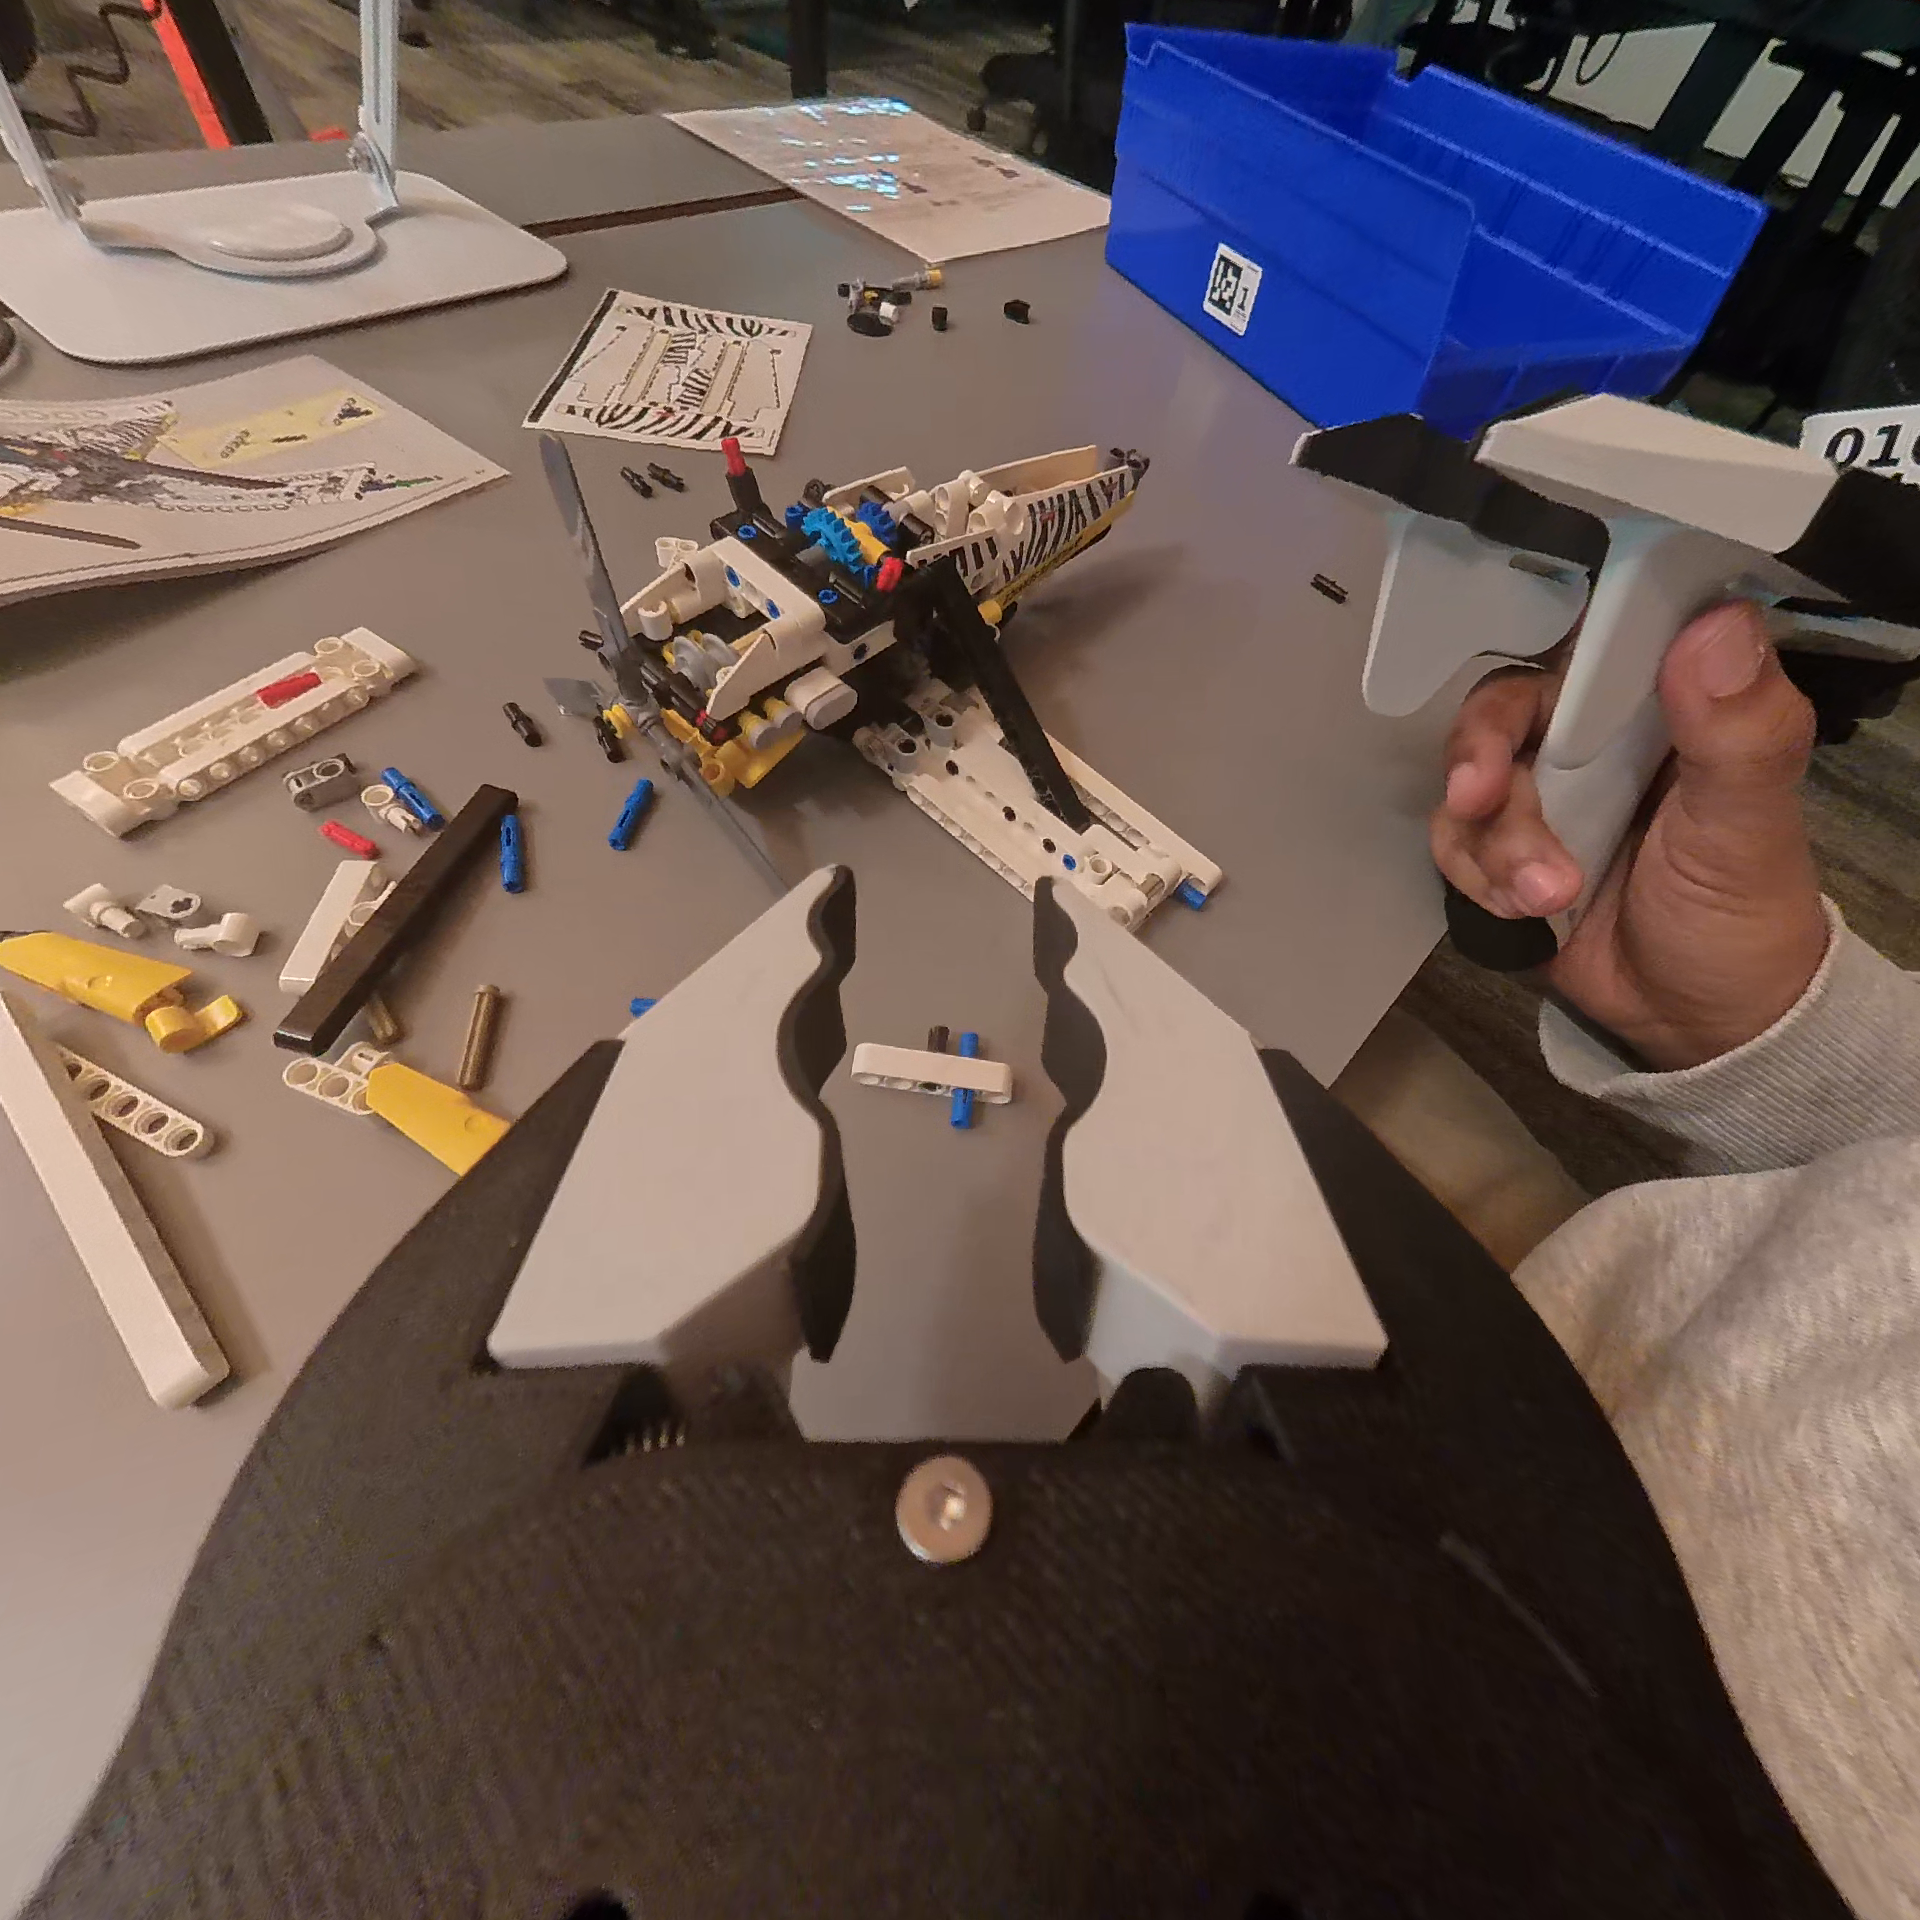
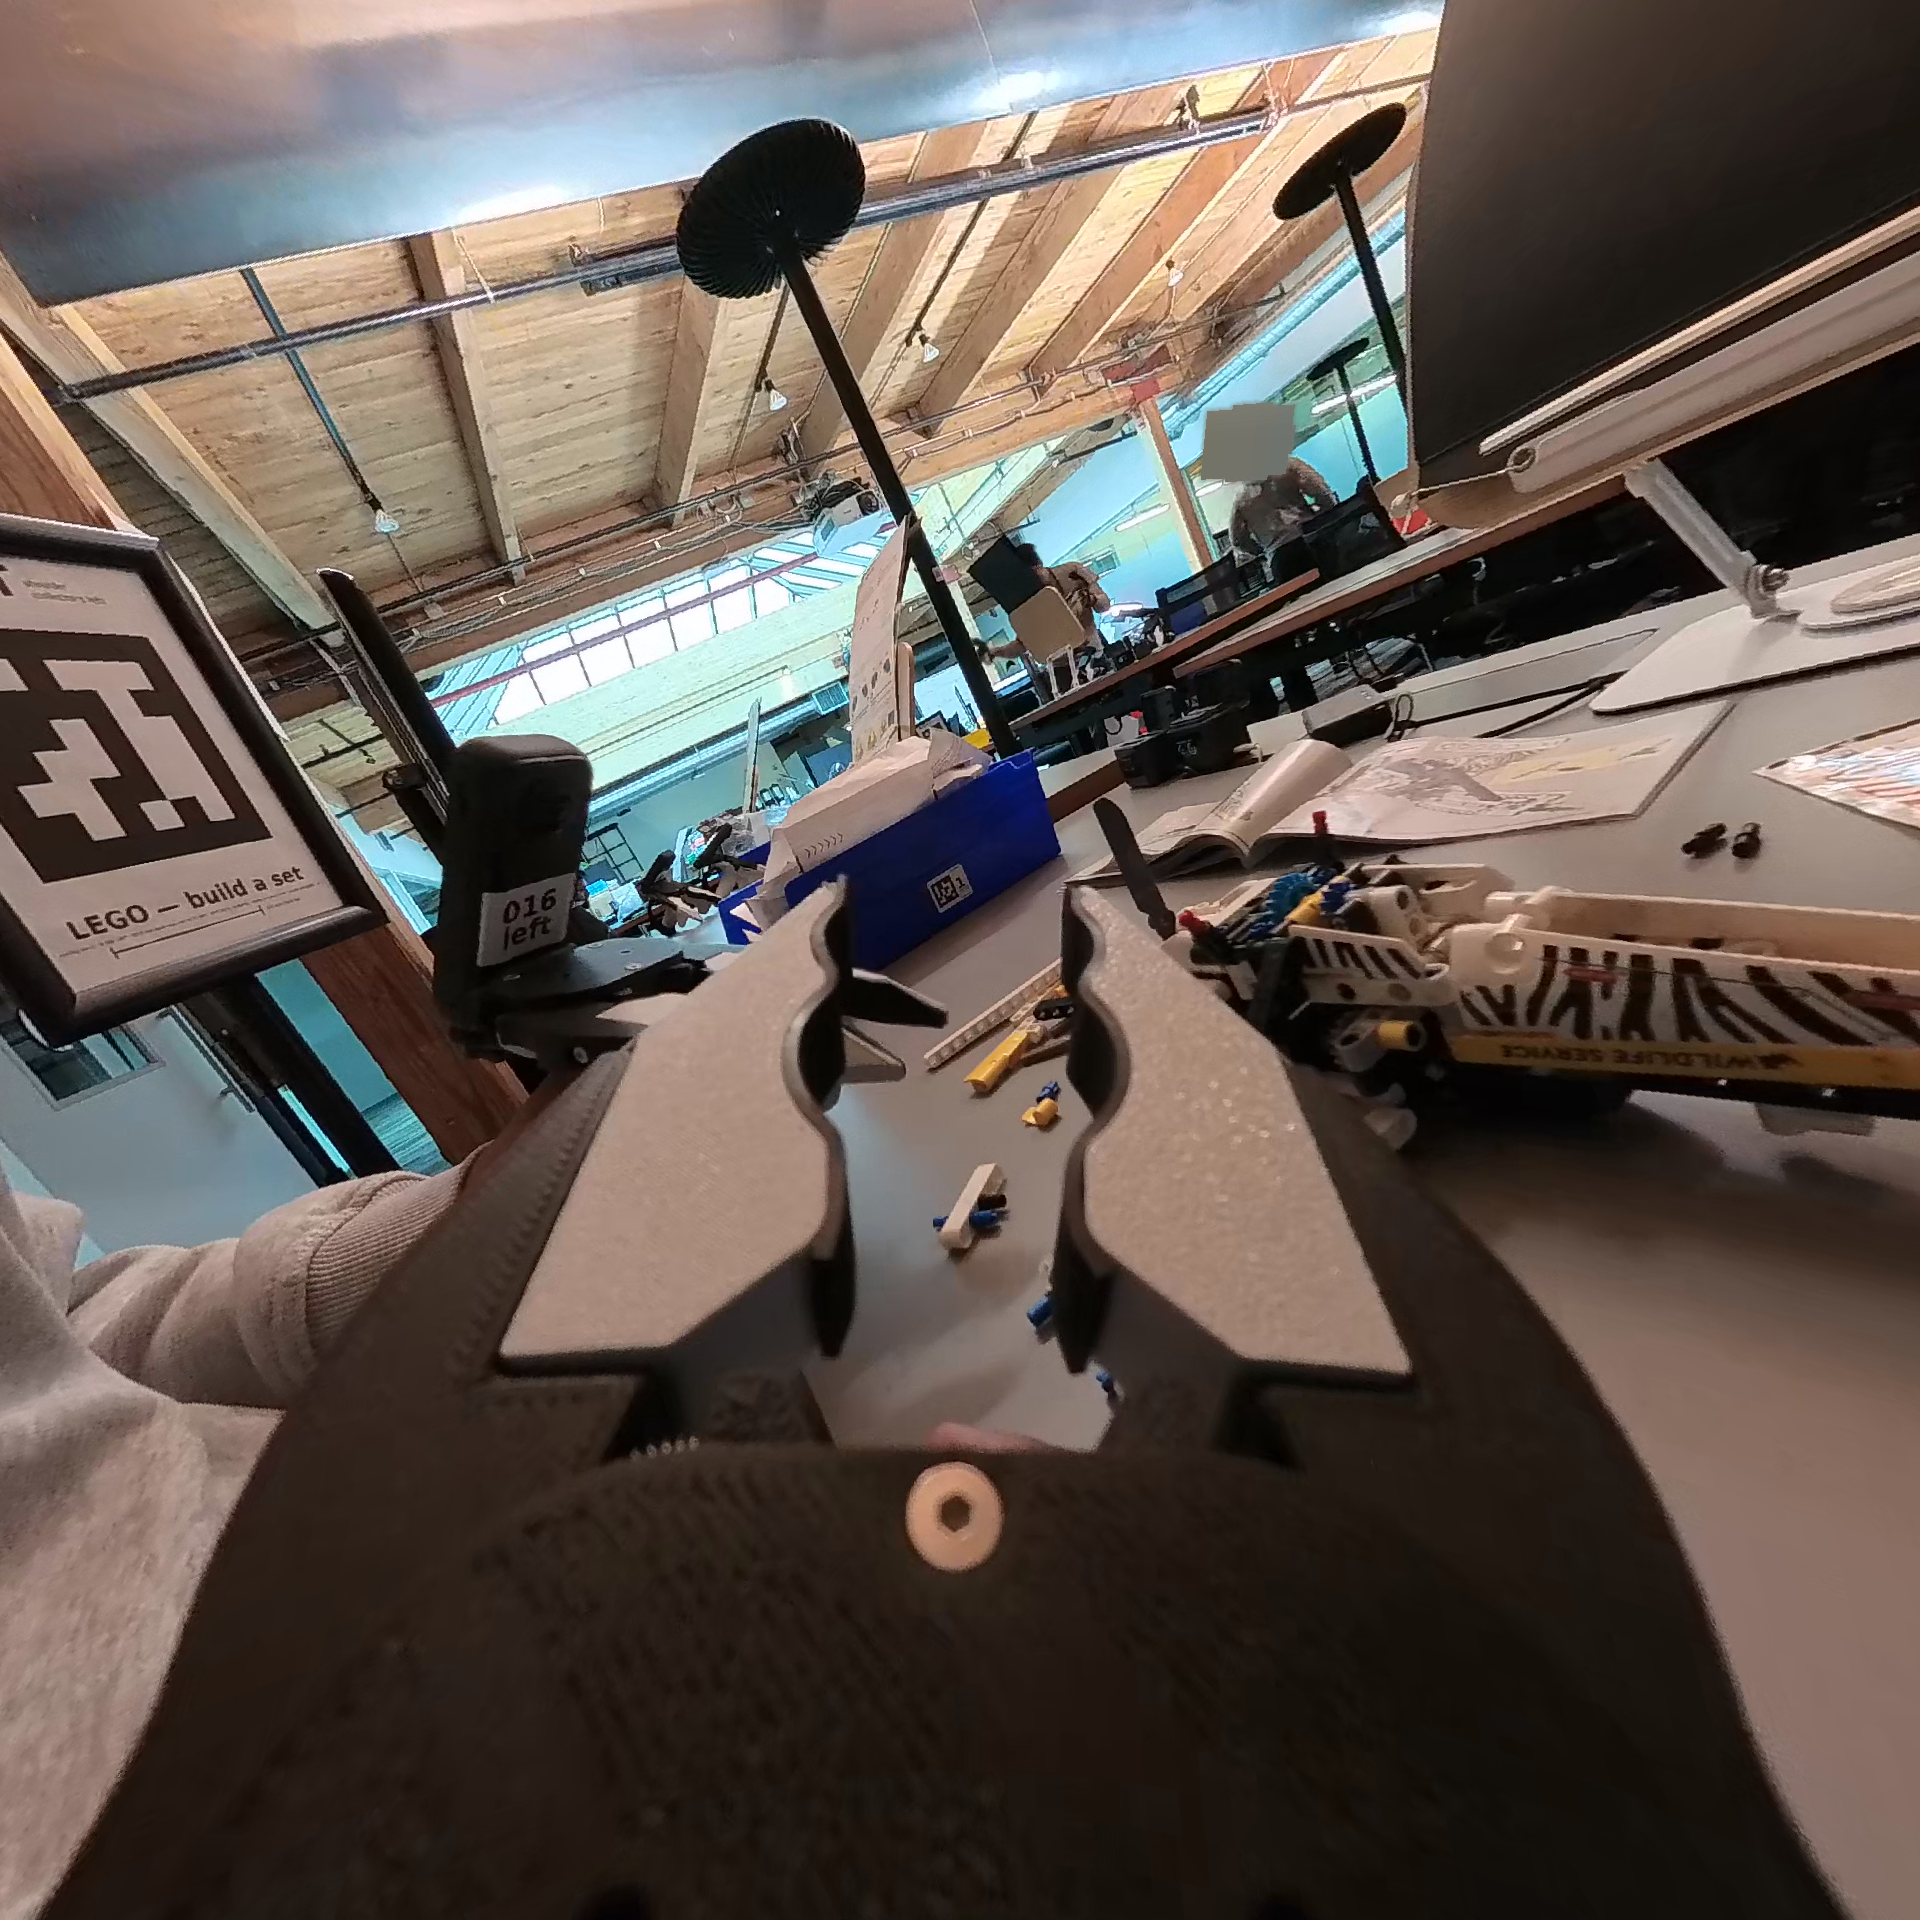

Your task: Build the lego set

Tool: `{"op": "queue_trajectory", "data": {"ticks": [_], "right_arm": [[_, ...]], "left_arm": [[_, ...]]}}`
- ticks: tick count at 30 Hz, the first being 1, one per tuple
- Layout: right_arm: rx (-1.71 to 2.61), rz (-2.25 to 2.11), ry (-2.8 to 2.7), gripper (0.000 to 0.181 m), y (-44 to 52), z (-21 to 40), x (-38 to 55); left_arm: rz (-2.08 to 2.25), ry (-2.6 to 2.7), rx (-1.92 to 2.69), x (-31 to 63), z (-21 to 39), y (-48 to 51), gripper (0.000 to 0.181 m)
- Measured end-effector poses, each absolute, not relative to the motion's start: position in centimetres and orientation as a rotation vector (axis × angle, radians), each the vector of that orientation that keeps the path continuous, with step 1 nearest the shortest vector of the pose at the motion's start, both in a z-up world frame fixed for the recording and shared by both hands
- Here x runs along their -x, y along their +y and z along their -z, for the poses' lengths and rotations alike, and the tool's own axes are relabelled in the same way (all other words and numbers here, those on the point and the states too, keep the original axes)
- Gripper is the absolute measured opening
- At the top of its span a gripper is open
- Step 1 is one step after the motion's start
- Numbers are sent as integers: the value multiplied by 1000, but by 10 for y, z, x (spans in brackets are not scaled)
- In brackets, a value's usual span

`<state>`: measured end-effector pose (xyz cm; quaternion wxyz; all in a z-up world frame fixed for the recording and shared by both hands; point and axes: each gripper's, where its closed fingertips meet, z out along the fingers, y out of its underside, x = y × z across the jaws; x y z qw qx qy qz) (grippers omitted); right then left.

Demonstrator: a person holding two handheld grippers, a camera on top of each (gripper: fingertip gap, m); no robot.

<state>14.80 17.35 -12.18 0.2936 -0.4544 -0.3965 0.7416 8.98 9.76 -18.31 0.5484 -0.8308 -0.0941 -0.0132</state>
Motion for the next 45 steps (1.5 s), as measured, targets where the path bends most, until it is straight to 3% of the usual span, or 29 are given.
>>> {"op": "queue_trajectory", "data": {"ticks": [45], "right_arm": [[1213, -1989, -1047, 39, 175, 122, -148]], "left_arm": [[50, -236, 1977, -89, 185, 99, 35]]}}
